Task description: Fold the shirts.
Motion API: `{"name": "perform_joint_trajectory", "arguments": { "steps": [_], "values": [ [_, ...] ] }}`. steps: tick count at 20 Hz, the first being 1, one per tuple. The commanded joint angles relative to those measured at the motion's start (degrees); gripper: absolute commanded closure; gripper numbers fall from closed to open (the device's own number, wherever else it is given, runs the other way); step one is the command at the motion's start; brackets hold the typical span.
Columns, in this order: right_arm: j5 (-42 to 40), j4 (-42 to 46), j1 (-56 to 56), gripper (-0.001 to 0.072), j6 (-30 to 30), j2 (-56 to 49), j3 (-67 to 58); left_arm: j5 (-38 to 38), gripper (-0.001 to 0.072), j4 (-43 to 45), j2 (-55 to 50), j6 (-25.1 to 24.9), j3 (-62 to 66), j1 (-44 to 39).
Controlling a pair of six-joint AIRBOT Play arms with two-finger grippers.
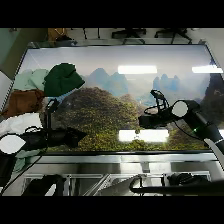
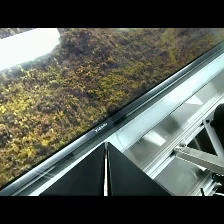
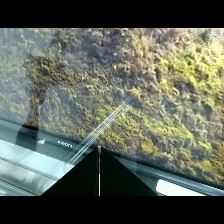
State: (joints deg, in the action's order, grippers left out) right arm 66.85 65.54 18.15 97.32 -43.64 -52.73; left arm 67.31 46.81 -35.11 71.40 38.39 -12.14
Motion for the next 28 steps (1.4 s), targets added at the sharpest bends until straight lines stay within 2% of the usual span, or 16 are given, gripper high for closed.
{"name": "perform_joint_trajectory", "arguments": {
  "steps": [1, 6, 9, 12, 13, 16, 18, 19, 20, 21, 22, 23, 28],
  "values": [
    [0.02, -0.02, 0.04, 0.0683, 0.00, 0.04, 0.02, 0.02, 0.0689, 0.00, 0.04, 0.00, -0.63, 0.04],
    [0.00, -0.02, 0.04, 0.0683, 0.00, 0.04, 0.02, -0.37, 0.0689, -0.07, 0.04, 0.02, -0.63, 0.04],
    [-2.43, -0.07, 0.04, 0.0683, 0.02, 0.04, 0.02, -7.02, 0.0689, -0.31, 0.02, 1.18, -0.61, 0.07],
    [-3.45, -1.09, 0.04, 0.0683, 0.00, 0.04, 0.02, -9.68, 0.0689, 0.81, 0.02, -0.50, -0.46, 0.13],
    [-3.52, -1.11, 0.04, 0.0683, 0.00, 0.04, 0.02, -11.91, 0.0689, 4.39, -0.09, -4.20, 0.31, 0.20],
    [-7.28, -1.05, 0.02, 0.0683, -0.02, 0.04, 0.02, -20.70, 0.0688, 20.92, -5.25, -1.46, 6.19, 3.63],
    [-10.60, -0.96, -0.22, 0.0680, -0.02, 0.02, 0.02, -22.38, 0.0685, 25.83, -13.55, -1.99, 12.11, 10.95],
    [-12.04, -0.52, -0.35, 0.0675, -0.02, 0.04, 0.02, -22.34, 0.0681, 25.42, -18.29, -4.22, 14.88, 14.80],
    [-13.16, 0.37, -0.55, 0.0673, 0.00, 0.04, 0.02, -22.27, 0.0423, 25.42, -23.21, -6.16, 17.84, 17.97],
    [-13.92, 1.79, -0.57, 0.0577, 0.00, 0.04, 0.02, -22.29, -0.0008, 25.29, -28.70, -6.23, 21.11, 21.31],
    [-14.12, 3.10, -0.57, 0.0373, 0.02, 0.04, 0.02, -21.84, 0.0007, 25.05, -33.77, -5.95, 24.33, 24.09],
    [-14.10, 4.39, -0.57, 0.0319, 0.07, 0.04, 0.02, -21.29, 0.0006, 25.05, -39.08, -5.88, 27.76, 26.32],
    [-14.12, 6.97, -0.57, 0.0318, 2.62, -0.81, 0.02, -19.52, 0.0006, 25.09, -62.25, -3.17, 44.83, 29.33]
  ]
}}
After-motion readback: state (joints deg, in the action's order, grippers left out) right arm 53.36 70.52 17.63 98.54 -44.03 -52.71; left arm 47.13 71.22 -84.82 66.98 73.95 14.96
